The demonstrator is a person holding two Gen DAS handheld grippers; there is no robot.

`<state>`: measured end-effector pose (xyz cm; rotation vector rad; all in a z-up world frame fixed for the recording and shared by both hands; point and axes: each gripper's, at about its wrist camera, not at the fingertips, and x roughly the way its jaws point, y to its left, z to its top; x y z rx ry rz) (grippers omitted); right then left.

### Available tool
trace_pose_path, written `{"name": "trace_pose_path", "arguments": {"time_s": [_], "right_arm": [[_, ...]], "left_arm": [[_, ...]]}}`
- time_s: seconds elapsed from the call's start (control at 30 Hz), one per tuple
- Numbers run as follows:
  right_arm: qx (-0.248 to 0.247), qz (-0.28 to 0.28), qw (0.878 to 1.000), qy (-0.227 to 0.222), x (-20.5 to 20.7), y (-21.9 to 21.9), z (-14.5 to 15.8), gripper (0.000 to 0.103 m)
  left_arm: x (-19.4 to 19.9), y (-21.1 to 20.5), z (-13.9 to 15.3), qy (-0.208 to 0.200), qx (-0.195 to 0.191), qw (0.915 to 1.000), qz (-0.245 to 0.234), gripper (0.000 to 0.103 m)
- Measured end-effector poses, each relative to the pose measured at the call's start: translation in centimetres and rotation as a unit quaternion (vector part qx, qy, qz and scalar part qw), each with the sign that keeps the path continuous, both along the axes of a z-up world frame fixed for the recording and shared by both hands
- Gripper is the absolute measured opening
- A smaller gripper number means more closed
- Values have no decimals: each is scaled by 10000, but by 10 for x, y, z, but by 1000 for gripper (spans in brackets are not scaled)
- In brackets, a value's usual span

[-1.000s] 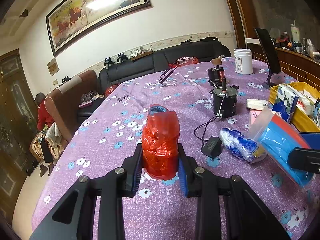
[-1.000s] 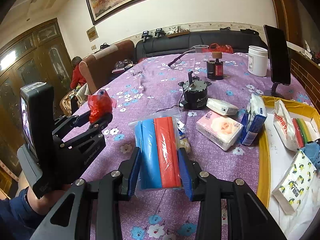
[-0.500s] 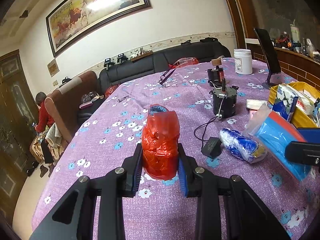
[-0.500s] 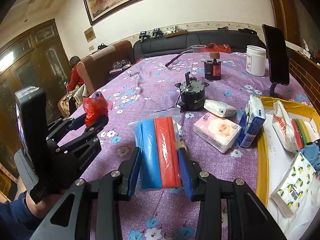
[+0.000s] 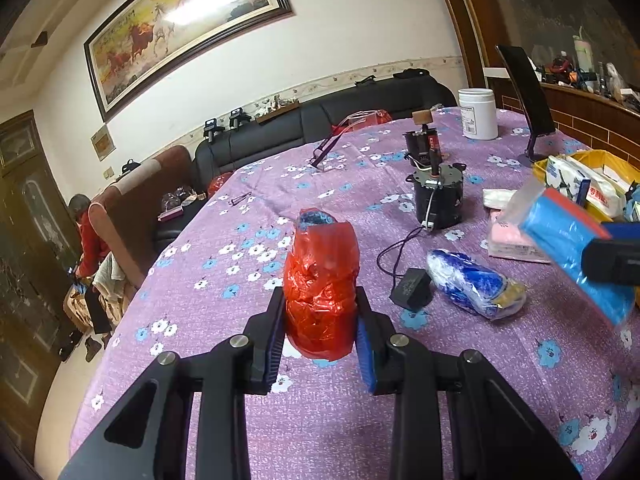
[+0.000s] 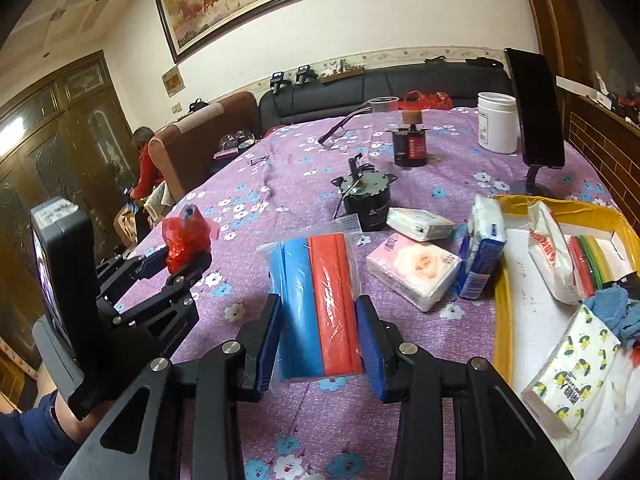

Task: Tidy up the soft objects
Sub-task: 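Carry red bag and blue-red pack over the tray and open both tools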

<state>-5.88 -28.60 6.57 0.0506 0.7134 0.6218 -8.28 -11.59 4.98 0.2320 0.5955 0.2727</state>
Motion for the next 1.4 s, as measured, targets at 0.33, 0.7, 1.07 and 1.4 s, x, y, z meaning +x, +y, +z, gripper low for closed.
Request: {"name": "trace_pose_path", "arguments": {"time_s": [0.33,0.7,1.07,1.4], "right_arm": [[384,-447,9982,-95,7,-56,8,41],[836,-1289,9879,-202,9,-150,16,41],[954,-1935,9762,-236,3,-225,15,41],[824,-2231,9713,-28,3,-255,5,41]], "left_arm": [[4,-26,9,150,2,9995,-284,30],[21,-60,29,414,-1058,9889,-954,30],[43,-144,36,721,-1150,9742,-1803,30],[46,-232,26,1128,-1349,9426,-2837,30]]}}
